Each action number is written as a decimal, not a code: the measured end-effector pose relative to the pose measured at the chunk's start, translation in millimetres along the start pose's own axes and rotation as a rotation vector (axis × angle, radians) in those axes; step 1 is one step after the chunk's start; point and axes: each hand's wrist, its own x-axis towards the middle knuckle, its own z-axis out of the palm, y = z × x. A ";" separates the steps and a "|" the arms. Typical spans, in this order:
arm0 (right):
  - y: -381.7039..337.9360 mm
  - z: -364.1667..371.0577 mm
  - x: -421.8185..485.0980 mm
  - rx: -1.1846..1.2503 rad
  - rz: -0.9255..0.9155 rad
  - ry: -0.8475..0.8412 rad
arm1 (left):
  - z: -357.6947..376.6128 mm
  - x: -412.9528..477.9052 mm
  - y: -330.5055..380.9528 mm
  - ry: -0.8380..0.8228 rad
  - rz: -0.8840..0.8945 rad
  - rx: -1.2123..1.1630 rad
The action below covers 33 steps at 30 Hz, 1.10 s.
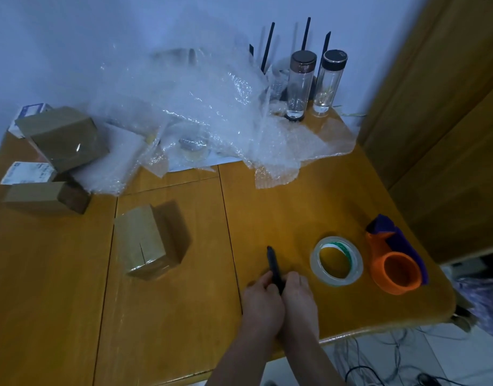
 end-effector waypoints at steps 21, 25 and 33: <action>-199.7 21.6 -18.7 0.524 -0.020 -0.646 | -212.4 10.2 -7.9 0.554 0.055 -0.342; -203.7 29.1 -24.6 0.533 0.000 -0.634 | -222.9 6.7 -6.5 0.436 0.081 -0.279; -175.9 19.9 -66.3 0.457 0.096 -0.592 | -199.4 -18.1 -39.1 0.379 0.055 -0.238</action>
